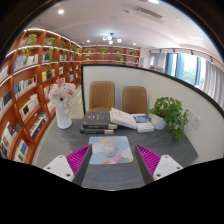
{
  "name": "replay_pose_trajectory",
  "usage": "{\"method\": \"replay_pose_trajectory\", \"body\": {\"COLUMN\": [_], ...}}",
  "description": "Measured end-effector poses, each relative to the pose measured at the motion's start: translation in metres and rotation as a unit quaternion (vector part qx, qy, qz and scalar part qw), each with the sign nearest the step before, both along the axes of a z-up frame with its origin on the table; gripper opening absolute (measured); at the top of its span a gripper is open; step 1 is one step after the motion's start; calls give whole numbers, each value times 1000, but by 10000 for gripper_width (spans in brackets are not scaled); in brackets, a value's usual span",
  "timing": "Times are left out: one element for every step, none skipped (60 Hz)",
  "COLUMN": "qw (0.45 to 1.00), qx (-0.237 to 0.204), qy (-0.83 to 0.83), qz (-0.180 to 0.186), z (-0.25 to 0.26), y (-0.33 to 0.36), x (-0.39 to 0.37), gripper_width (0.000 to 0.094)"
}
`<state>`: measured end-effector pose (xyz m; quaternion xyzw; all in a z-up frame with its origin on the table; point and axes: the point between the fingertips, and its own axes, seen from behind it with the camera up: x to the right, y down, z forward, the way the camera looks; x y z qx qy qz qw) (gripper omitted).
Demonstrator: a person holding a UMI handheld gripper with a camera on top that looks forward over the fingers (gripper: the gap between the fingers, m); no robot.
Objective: Arrange mouse
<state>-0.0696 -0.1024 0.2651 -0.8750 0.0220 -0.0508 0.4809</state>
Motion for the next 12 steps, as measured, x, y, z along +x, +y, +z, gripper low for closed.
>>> {"method": "replay_pose_trajectory", "body": {"qw": [1000,1000,1000,1000,1000,1000,1000,1000,1000,1000,1000,1000], "qx": [0,0,0,0,0,0,0,0,0,0,1,0], "qy": [1,1,1,1,1,1,0,0,0,0,0,0], "qz": [0,0,0,-1,-1,-1,-1,-1,-2,-2,-3,-3], "z": [0,0,0,0,1,1,1,1,1,1,1,1], "y": [-1,-2,-3,-4,-5,-6,-7,-8,-9,-9,-10,-11], "x": [0,0,-1,-1,0,0,0,-1,0,0,0,1], "gripper_width": [862,863,862,863,863,863,863,865,863,864,865,863]}}
